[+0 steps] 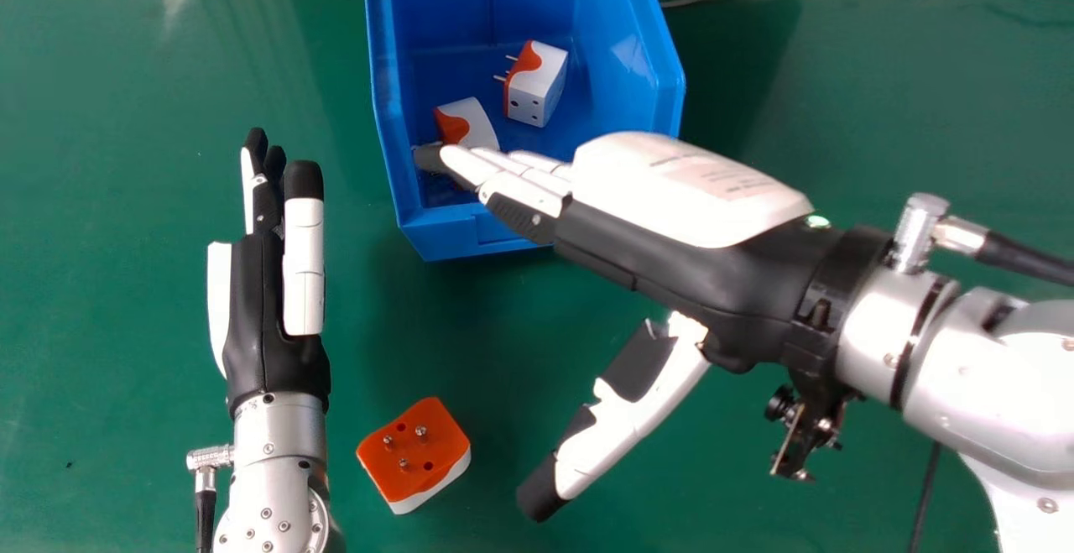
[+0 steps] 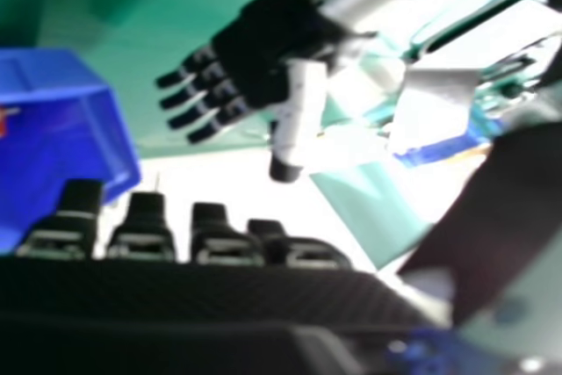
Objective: Pick all objects and put in blue box
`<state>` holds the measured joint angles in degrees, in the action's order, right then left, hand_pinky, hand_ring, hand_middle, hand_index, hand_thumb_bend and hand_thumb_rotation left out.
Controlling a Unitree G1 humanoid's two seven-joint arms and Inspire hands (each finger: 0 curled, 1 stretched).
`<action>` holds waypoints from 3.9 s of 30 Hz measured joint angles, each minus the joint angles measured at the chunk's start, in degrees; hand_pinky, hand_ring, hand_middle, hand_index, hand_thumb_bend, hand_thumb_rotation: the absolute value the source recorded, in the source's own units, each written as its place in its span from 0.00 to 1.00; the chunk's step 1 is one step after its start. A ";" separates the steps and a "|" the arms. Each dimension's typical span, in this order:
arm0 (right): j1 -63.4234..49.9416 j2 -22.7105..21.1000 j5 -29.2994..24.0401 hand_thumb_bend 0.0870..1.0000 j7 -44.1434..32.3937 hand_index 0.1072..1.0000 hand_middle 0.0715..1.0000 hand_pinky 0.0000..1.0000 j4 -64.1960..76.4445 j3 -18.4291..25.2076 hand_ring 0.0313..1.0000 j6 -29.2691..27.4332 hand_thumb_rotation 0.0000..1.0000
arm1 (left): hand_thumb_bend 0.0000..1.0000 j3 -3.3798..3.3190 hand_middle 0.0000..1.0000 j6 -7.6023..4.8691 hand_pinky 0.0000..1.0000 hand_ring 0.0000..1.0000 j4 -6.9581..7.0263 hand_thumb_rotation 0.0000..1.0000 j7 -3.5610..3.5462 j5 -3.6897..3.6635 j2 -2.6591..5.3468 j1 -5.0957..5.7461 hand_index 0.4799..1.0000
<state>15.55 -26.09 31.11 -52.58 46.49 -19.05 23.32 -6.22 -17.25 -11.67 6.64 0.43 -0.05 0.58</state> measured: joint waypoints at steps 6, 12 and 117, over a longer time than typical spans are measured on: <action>0.97 0.00 0.35 0.78 -0.09 0.95 0.92 0.84 -0.67 -2.73 0.90 1.23 0.47 | 0.88 0.02 1.00 0.00 1.00 1.00 0.00 1.00 -0.11 -0.05 -0.15 -0.01 1.00; 1.07 0.42 0.65 0.71 1.36 0.92 0.89 0.80 -1.74 -5.16 0.87 0.94 0.48 | 0.88 0.06 1.00 -0.05 1.00 1.00 0.00 1.00 -0.04 0.00 -0.18 -0.01 1.00; -3.62 8.69 37.27 0.68 43.15 0.79 0.82 0.63 -43.73 -24.88 0.80 -32.56 0.07 | 0.89 0.16 1.00 1.78 1.00 1.00 3.49 1.00 -0.99 -0.35 -0.96 1.46 1.00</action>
<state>11.92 -17.40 68.38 -9.43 2.76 -43.94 -9.24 -6.07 -15.47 -8.18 5.64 0.09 -1.01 2.04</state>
